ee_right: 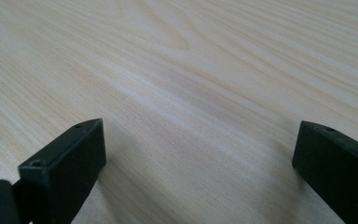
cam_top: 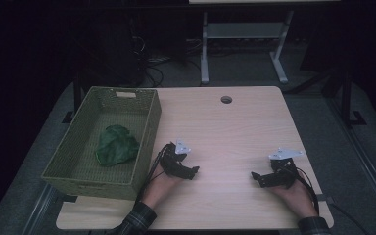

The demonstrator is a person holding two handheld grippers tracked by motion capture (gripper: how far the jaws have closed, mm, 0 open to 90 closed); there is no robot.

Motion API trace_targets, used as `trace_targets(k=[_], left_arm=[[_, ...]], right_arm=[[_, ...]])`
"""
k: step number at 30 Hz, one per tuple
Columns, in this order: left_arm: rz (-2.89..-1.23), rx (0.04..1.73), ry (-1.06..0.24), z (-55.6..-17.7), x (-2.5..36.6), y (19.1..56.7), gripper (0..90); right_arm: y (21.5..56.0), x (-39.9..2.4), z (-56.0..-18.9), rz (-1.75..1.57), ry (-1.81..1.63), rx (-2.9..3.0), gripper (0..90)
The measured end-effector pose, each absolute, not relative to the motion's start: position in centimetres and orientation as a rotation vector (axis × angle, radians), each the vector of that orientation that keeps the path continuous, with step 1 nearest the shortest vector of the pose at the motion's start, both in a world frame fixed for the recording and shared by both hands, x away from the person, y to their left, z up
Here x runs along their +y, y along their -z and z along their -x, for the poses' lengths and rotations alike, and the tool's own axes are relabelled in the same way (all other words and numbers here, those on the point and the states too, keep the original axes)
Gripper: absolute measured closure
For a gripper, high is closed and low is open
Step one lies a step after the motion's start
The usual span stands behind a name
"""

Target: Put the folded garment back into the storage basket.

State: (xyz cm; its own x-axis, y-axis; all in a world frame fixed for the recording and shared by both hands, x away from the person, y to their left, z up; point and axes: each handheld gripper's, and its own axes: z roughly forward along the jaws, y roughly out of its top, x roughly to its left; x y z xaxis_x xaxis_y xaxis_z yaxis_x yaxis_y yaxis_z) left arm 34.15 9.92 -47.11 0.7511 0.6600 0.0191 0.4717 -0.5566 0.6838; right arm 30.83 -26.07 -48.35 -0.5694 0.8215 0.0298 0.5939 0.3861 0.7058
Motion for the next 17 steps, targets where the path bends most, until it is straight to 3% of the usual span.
trace_targets(k=[17], left_arm=[[-2.217,0.823,-0.362,-33.86,10.05,47.86,13.4]], right_arm=[[48.35,-26.05,-30.81,-1.239,-0.983,2.324,2.1]])
